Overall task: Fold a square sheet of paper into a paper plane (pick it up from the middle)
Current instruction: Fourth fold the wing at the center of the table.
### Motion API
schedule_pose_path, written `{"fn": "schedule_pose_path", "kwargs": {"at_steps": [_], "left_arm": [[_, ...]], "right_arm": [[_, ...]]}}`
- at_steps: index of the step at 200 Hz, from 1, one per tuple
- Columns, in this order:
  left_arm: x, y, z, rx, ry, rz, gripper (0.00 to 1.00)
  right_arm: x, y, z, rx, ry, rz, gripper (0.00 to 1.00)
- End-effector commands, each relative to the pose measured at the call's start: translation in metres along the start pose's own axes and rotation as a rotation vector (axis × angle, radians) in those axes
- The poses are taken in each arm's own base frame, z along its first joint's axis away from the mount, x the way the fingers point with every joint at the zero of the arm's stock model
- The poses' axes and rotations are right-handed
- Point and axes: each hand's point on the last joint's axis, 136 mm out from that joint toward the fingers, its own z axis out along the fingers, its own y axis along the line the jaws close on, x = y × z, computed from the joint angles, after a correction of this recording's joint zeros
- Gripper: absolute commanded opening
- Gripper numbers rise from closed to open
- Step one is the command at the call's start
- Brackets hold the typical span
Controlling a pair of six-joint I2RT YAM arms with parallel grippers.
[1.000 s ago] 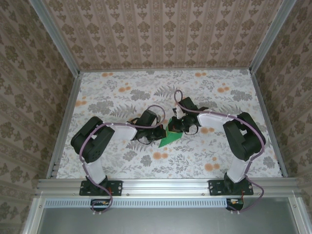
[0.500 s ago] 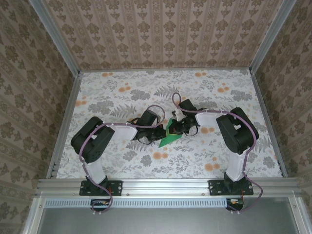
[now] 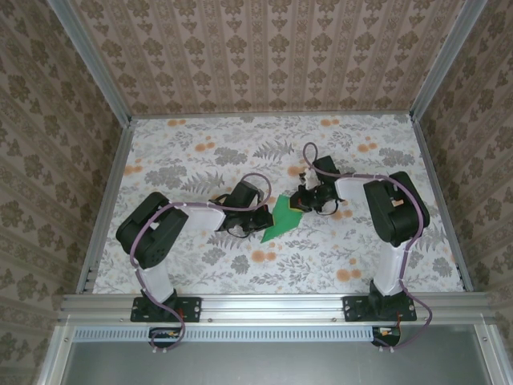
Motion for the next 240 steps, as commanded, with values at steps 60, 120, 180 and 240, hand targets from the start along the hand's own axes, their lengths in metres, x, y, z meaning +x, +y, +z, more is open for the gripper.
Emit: {"fn": "schedule_pose_path", "kwargs": {"at_steps": [60,120,180,240], "left_arm": [[0.039,0.065,-0.001,-0.229,0.106,-0.093,0.0],[0.035,0.06,0.0,-0.215,0.105,-0.072,0.0],[0.028,0.045,-0.002,-0.168,0.091,-0.038,0.0],[0.013,-0.011,-0.015,0.02,0.062,0.022,0.04]], "right_arm": [[-0.033,0.026,-0.041,0.025,-0.196,-0.047,0.07],[0.016,0.047,-0.001,-0.011,-0.055,-0.02,0.07],[0.048,0.025,0.026,0.036,0.053,0.049,0.07],[0.058,-0.006,0.038,0.139,0.083,0.115,0.07]]}}
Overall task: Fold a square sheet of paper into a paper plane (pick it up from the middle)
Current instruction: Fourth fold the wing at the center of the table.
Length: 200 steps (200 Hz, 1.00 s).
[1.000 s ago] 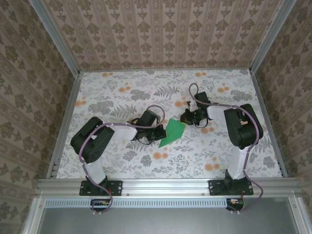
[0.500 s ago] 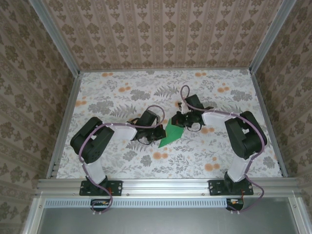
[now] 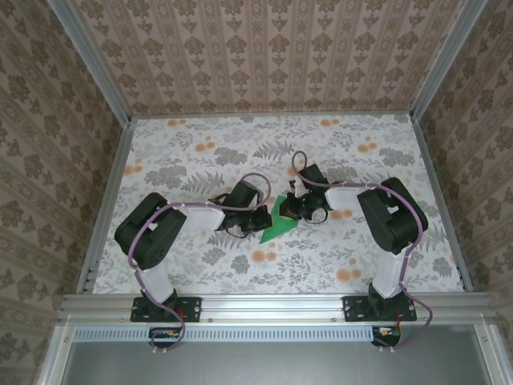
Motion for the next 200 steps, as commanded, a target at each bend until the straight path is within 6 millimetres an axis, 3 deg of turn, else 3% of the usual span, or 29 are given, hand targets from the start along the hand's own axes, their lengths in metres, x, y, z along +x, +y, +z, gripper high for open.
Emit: {"fn": "schedule_pose_path", "kwargs": {"at_steps": [1,18,46,120,200], "left_arm": [[0.01,-0.012,-0.011,0.034,0.045,0.011,0.05],[0.009,-0.029,-0.019,0.085,0.03,0.015,0.17],[0.014,-0.036,-0.02,0.123,0.027,-0.007,0.22],[0.032,0.003,-0.014,-0.022,0.046,-0.095,0.22],[0.033,0.024,-0.019,-0.124,0.026,-0.094,0.21]], "right_arm": [[0.019,-0.04,0.015,0.126,0.056,0.093,0.07],[0.019,-0.046,0.017,0.145,0.056,0.108,0.07],[0.021,-0.05,0.02,0.157,0.064,0.121,0.07],[0.025,-0.058,0.02,0.199,0.089,0.128,0.07],[0.029,-0.068,0.021,0.227,0.105,0.136,0.06]]}}
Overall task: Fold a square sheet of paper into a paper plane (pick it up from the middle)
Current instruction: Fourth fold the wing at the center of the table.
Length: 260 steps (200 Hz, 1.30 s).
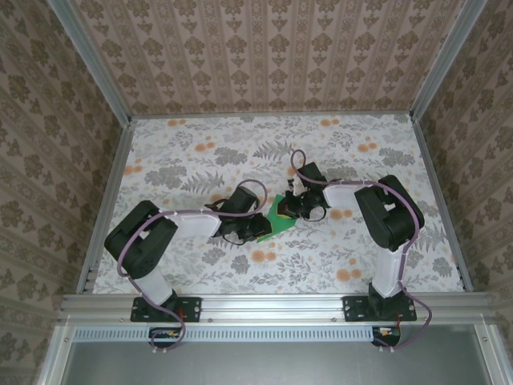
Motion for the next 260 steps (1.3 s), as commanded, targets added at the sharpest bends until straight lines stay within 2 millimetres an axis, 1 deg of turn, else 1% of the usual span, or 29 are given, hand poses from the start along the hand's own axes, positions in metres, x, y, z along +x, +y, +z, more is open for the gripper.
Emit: {"fn": "schedule_pose_path", "kwargs": {"at_steps": [1,15,34,58,72,99,115,170,200,221,260], "left_arm": [[0.005,0.018,-0.005,-0.082,-0.001,-0.015,0.21],[0.004,0.014,-0.007,-0.073,-0.002,0.0,0.21],[0.003,-0.003,-0.014,-0.031,-0.008,0.055,0.21],[0.007,-0.017,-0.022,-0.027,-0.015,0.139,0.23],[0.011,-0.02,-0.023,-0.037,-0.018,0.179,0.24],[0.018,-0.018,-0.019,-0.056,-0.011,0.214,0.25],[0.019,-0.012,-0.017,-0.084,-0.008,0.222,0.25],[0.017,-0.005,-0.015,-0.137,-0.008,0.251,0.25],[0.014,-0.002,-0.018,-0.162,-0.027,0.262,0.25],[0.011,0.002,-0.019,-0.183,-0.04,0.255,0.25],[0.011,0.009,-0.018,-0.208,-0.037,0.243,0.25]], "right_arm": [[0.032,-0.072,0.015,0.24,0.081,0.116,0.06],[0.033,-0.074,0.016,0.242,0.084,0.116,0.06],[0.032,-0.074,0.015,0.245,0.084,0.118,0.06],[0.032,-0.075,0.015,0.249,0.084,0.118,0.06],[0.032,-0.075,0.016,0.252,0.085,0.123,0.06],[0.031,-0.078,0.016,0.257,0.084,0.135,0.06],[0.031,-0.079,0.017,0.26,0.084,0.141,0.06],[0.032,-0.083,0.017,0.275,0.09,0.154,0.06],[0.032,-0.083,0.017,0.278,0.092,0.155,0.07],[0.032,-0.085,0.017,0.282,0.094,0.157,0.07],[0.033,-0.086,0.017,0.286,0.097,0.16,0.06]]}}
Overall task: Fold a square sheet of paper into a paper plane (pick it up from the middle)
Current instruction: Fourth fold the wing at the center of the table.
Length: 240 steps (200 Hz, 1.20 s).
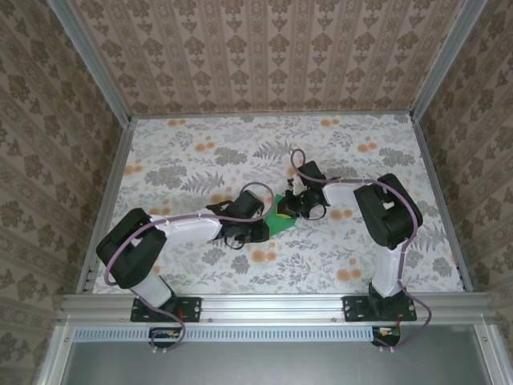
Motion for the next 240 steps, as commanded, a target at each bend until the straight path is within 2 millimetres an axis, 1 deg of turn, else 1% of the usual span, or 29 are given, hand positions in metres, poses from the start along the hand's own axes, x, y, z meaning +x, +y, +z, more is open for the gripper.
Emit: {"fn": "schedule_pose_path", "kwargs": {"at_steps": [1,29,47,87,105,140,166,240], "left_arm": [[-0.002,0.005,0.001,-0.044,-0.003,0.017,0.25],[-0.002,0.008,0.001,-0.056,-0.004,0.016,0.24],[-0.002,0.006,0.001,-0.05,0.0,0.02,0.24],[-0.005,-0.028,-0.007,0.066,-0.018,0.09,0.24],[-0.004,-0.033,-0.006,0.069,-0.017,0.112,0.23],[0.0,-0.019,0.005,0.01,0.01,0.088,0.22],[-0.003,-0.009,0.006,-0.011,0.004,0.057,0.2],[-0.002,0.008,0.009,-0.039,0.01,0.017,0.19]], "right_arm": [[0.032,-0.085,0.017,0.288,0.071,0.146,0.06],[0.033,-0.086,0.017,0.29,0.072,0.146,0.07],[0.032,-0.086,0.017,0.289,0.073,0.147,0.07],[0.033,-0.086,0.017,0.291,0.073,0.147,0.06],[0.033,-0.087,0.018,0.293,0.075,0.149,0.06],[0.034,-0.089,0.019,0.296,0.079,0.152,0.06],[0.035,-0.09,0.019,0.301,0.084,0.152,0.07],[0.035,-0.092,0.019,0.305,0.087,0.152,0.06]]}}
